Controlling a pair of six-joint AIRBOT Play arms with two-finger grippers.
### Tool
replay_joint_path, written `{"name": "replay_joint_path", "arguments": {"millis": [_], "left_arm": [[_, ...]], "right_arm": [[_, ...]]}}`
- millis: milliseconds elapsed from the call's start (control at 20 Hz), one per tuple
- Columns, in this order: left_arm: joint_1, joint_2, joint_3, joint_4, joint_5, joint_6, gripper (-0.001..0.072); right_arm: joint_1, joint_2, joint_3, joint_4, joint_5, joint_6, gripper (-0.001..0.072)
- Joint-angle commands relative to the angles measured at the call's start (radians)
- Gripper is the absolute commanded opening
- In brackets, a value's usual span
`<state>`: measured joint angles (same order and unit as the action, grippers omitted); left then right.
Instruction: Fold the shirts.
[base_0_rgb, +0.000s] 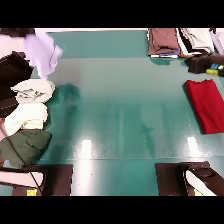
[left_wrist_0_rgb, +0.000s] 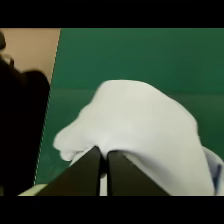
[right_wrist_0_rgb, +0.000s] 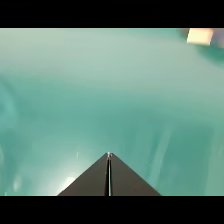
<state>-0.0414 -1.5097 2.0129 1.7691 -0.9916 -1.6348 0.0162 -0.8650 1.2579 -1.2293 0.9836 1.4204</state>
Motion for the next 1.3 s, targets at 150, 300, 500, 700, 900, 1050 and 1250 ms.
{"name": "replay_joint_path", "arguments": {"millis": [150, 300, 500, 700, 900, 1050, 1250], "left_arm": [[-0.33, 0.245, 0.043, -0.093, -0.172, 0.126, 0.0023], [-0.539, 0.227, -0.04, -0.156, -0.163, 0.125, 0.0023], [-0.748, 0.136, -0.159, -0.293, -0.094, 0.146, 0.0281], [-0.739, 0.074, -0.16, -0.344, -0.021, 0.134, 0.0681], [-0.512, 0.047, -0.18, -0.343, -0.067, 0.012, 0.0681], [-0.373, -0.019, -0.293, -0.481, -0.094, 0.007, 0.0681], [-0.315, -0.102, -0.511, -0.626, -0.094, 0.02, 0.0682]], "right_arm": [[0.0, 0.001, 0.2, -0.001, -0.04, 0.0, 0.0015], [0.0, 0.001, 0.226, -0.001, -0.036, 0.0, 0.0016], [0.0, 0.001, 0.225, -0.001, -0.021, 0.0, 0.0016], [0.0, 0.005, 0.225, 0.0, -0.01, 0.0, 0.0016], [0.001, 0.006, 0.225, 0.0, -0.003, 0.0, 0.0016], [0.001, 0.006, 0.225, 0.0, 0.013, 0.0, 0.0015], [0.001, 0.006, 0.225, 0.0, 0.022, 0.0, 0.0016]]}}
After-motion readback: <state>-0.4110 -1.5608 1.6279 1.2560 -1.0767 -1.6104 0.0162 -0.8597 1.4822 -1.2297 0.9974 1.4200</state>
